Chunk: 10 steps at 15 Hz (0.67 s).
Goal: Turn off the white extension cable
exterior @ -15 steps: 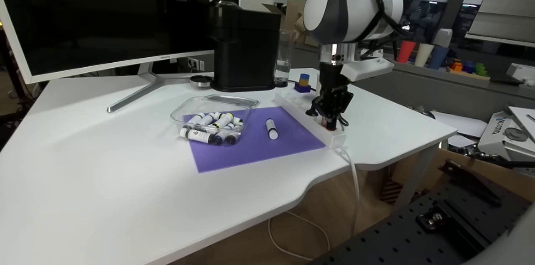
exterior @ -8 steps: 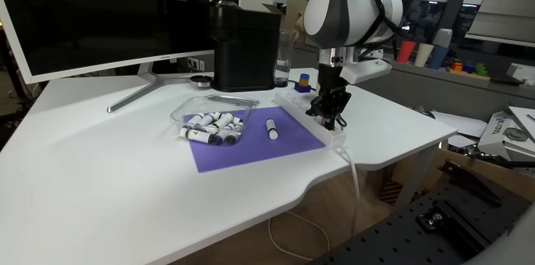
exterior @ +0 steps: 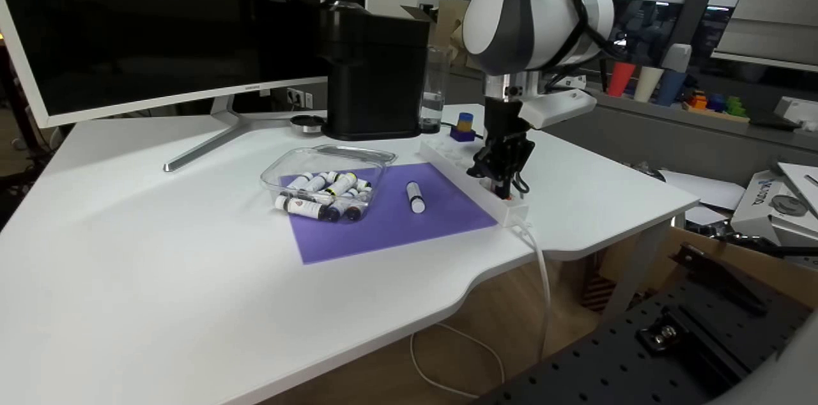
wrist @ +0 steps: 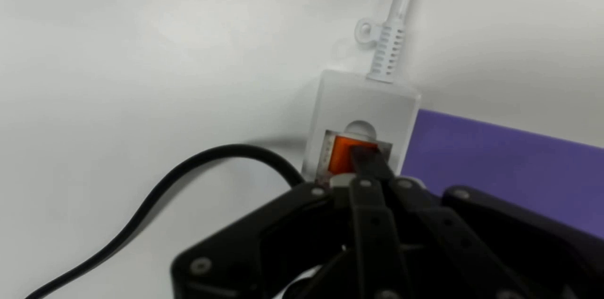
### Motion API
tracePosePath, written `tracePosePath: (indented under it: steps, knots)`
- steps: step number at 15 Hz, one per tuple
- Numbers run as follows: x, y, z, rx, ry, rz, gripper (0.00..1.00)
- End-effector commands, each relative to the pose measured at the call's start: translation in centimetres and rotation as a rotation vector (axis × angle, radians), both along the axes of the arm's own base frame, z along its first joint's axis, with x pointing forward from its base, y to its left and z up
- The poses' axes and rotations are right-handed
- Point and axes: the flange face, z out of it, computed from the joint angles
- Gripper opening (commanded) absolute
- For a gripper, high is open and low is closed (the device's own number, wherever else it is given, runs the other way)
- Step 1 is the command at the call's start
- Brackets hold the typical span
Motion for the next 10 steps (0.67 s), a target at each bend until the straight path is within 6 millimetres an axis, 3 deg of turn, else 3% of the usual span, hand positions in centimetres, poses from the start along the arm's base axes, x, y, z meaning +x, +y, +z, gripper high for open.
tracePosePath:
  steps: [1,4,5,6,10]
  knots:
    - [-0.2,0.7,3.0,-0.024,-0.042,0.005,0.0]
    - [-0.9,1.6,6.8,-0.038,-0.071,0.009,0.0]
    - [-1.2,2.0,8.1,-0.033,-0.075,0.01,0.26]
    - [-1.5,2.3,9.6,-0.034,-0.073,0.015,0.26]
    - [-2.5,3.7,14.7,-0.025,-0.04,0.019,0.53]
